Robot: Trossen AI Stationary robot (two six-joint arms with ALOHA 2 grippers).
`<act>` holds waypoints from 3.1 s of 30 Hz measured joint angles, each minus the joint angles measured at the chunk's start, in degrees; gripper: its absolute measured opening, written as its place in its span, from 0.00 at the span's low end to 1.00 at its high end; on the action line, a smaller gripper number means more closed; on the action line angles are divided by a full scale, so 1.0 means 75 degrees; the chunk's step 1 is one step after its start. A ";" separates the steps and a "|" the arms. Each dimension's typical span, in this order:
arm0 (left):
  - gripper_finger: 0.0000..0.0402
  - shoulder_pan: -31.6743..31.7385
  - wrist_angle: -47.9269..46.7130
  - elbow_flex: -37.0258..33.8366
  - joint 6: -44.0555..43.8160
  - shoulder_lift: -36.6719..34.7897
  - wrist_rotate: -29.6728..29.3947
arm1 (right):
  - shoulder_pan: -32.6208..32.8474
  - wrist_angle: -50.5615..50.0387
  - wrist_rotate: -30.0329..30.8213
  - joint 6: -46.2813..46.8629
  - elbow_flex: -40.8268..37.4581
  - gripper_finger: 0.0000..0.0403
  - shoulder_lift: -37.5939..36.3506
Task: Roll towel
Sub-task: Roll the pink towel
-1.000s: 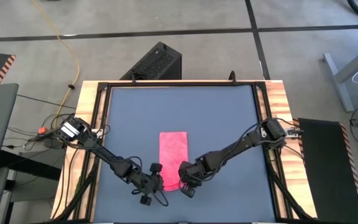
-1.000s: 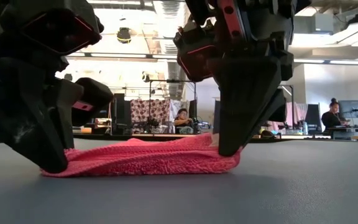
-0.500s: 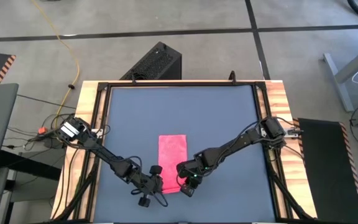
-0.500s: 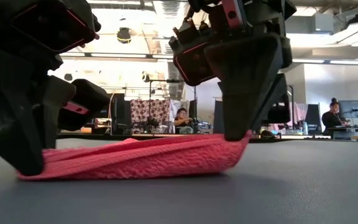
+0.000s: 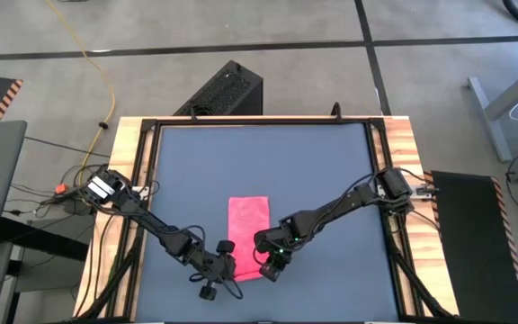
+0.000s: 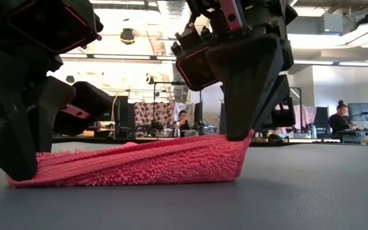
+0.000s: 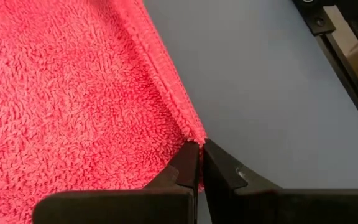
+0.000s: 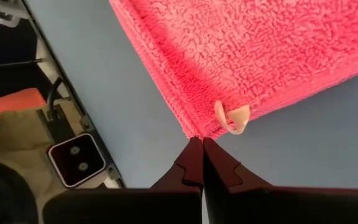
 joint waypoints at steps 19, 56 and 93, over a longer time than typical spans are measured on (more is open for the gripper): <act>0.00 -0.0009 -0.0621 0.0402 0.0467 -0.0009 -0.0361 | -0.0009 -0.0183 0.0995 -0.0065 -0.0007 0.04 0.0000; 0.00 0.0003 -0.1163 0.0335 -0.0199 -0.0370 -0.0334 | 0.0223 -0.0334 0.2001 0.0212 -0.0007 0.04 0.0192; 0.00 0.0149 -0.1692 0.0367 -0.0270 -0.0708 -0.0387 | 0.0223 -0.0278 0.1998 0.0136 -0.0013 0.04 0.0195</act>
